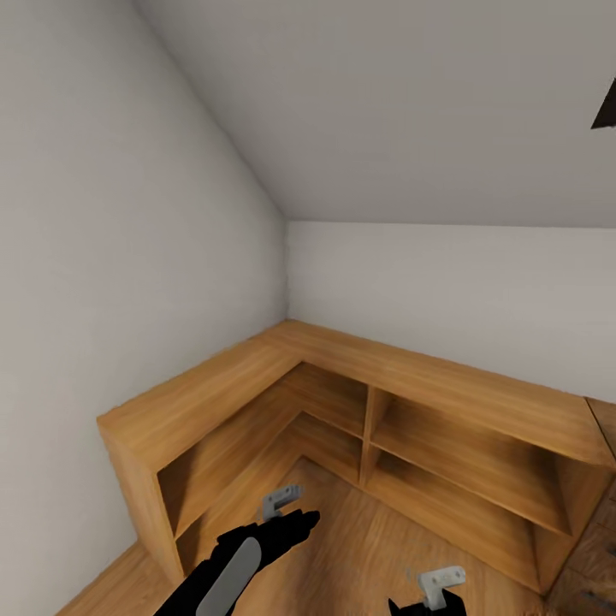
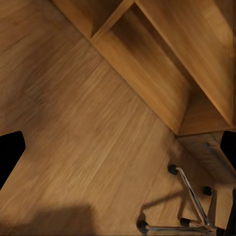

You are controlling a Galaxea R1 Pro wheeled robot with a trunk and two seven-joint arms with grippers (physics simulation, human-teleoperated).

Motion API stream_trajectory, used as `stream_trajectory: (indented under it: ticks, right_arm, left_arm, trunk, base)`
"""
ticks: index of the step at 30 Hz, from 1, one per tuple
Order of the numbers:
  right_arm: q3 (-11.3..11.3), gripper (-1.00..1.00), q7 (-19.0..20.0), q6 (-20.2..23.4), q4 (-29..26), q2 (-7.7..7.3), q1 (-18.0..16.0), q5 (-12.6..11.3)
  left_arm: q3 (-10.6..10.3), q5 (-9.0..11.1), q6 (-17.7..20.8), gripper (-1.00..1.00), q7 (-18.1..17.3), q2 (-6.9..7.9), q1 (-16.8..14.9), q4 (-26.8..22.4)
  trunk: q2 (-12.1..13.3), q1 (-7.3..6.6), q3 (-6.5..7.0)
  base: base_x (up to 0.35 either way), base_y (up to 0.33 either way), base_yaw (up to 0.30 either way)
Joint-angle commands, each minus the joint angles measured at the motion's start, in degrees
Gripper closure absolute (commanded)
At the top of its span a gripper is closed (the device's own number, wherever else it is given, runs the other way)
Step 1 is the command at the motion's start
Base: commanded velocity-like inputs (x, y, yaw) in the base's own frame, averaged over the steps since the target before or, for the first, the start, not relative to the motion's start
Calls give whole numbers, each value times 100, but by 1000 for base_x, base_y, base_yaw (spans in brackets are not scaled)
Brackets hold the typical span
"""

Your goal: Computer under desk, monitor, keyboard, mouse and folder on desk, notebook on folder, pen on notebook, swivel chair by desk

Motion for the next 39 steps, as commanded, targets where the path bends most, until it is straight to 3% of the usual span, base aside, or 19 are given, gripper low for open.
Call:
stream_trajectory:
  ticks: [1, 4, 7, 21, 30, 34, 39]
  right_arm:
    - [23, -100, -44, 11, -1, -48, 5, -61]
    - [24, -100, -4, 10, 111, -180, 52, -128]
    - [23, -100, 8, -8, 157, -204, 61, -138]
    - [15, -100, 8, -193, 429, -226, 68, -157]
    - [10, -100, 1, -235, 455, -229, 68, -151]
    - [5, -100, -5, -236, 457, -229, 68, -153]
    - [-184, -100, -1, -230, 458, -225, 68, -160]
  left_arm:
    - [-11, 55, 4, -100, 54, 3, -3, -12]
    - [-15, 36, -9, -100, 54, 4, -3, -13]
    - [-16, 32, -12, -100, 54, 1, -3, -12]
    - [-18, 23, -14, -100, 53, -4, -3, -12]
    - [-30, 22, -17, -100, 55, -1, -3, -14]
    - [-9, 67, 22, -100, 77, 25, 1, -72]
    - [77, 268, 116, -100, 95, 85, 41, -161]
  trunk:
    - [-4, 1, -7]
    - [-4, 1, -7]
    - [-4, 1, -7]
    - [-4, 1, -7]
    - [-4, 1, -7]
    - [-4, 1, -7]
    - [-4, 1, -7]
  base:
    - [130, 98, -300]
    - [182, 140, -300]
    - [231, 179, -300]
    - [249, 196, -300]
    - [232, 53, -300]
    - [63, 11, -300]
    - [19, 3, -300]
